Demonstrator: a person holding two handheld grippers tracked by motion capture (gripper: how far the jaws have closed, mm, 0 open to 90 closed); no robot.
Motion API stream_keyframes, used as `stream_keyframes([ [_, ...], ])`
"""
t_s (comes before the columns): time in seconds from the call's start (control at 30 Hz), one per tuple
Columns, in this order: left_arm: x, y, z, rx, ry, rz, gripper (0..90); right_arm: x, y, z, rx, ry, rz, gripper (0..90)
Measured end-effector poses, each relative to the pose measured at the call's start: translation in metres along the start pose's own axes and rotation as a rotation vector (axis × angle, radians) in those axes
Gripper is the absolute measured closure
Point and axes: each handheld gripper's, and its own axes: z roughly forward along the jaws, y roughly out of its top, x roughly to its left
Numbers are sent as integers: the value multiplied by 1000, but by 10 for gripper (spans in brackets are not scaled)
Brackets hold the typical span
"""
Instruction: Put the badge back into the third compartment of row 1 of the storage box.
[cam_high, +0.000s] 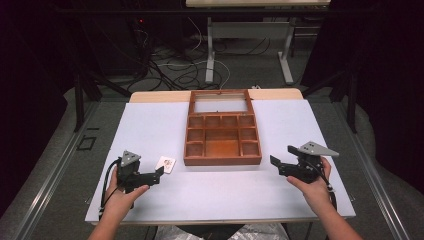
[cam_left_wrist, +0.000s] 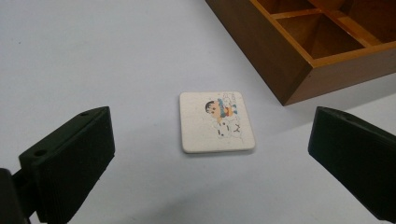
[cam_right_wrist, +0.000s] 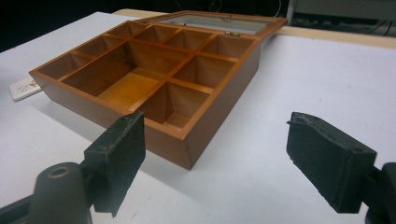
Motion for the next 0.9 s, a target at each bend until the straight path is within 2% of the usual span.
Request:
stream_keyframes([
  [0.1, 0, 3, -2, 18, 4, -4, 10, -4, -4, -4, -6, 12, 17, 192],
  [0.13, -2, 6, -2, 18, 3, -21, 10, -5, -4, -6, -5, 9, 14, 192],
  [0.2, -2, 8, -3, 22, 5, -22, 10, -6, -4, -7, -3, -5, 7, 191],
  [0.33, -4, 15, -2, 36, 16, -34, 10, -6, -5, -9, 3, -1, -4, 190],
  [0.7, -1, 34, 4, 126, 51, -1, 17, -7, -6, -6, 28, 2, 8, 191],
  [0.9, 1, 42, 7, 173, 50, -7, 17, -6, -7, -5, 36, -3, 12, 191],
])
